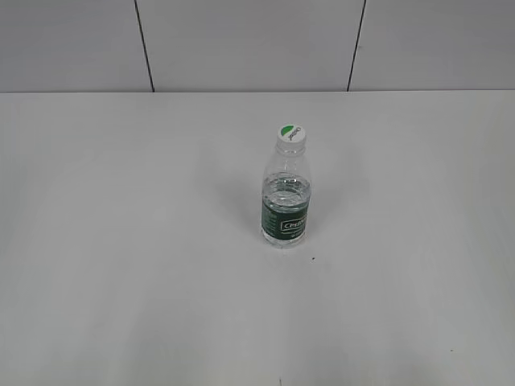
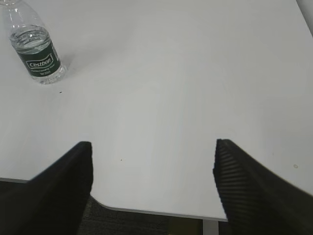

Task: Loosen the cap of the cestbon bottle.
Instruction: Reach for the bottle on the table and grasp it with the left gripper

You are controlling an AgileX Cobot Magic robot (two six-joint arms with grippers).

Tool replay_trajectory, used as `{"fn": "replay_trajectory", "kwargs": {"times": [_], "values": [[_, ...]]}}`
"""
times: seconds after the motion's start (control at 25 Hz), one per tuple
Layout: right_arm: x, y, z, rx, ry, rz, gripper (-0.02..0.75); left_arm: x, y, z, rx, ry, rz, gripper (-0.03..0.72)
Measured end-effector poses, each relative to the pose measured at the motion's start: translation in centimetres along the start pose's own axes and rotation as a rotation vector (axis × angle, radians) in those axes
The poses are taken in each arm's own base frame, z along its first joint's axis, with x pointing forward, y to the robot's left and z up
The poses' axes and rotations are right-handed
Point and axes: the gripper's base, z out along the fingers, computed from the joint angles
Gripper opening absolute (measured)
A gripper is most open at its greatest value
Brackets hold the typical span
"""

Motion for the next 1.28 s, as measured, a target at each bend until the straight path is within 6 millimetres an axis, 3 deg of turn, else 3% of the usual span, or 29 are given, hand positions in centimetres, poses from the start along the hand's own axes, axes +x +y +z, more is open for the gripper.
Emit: {"fn": "replay_trajectory", "kwargs": {"times": [1.28], "values": [[0.00,0.00,0.00,0.000,0.000,0.000,0.587,0.00,0.00,0.00,0.000,0.000,0.000,0.251]]}}
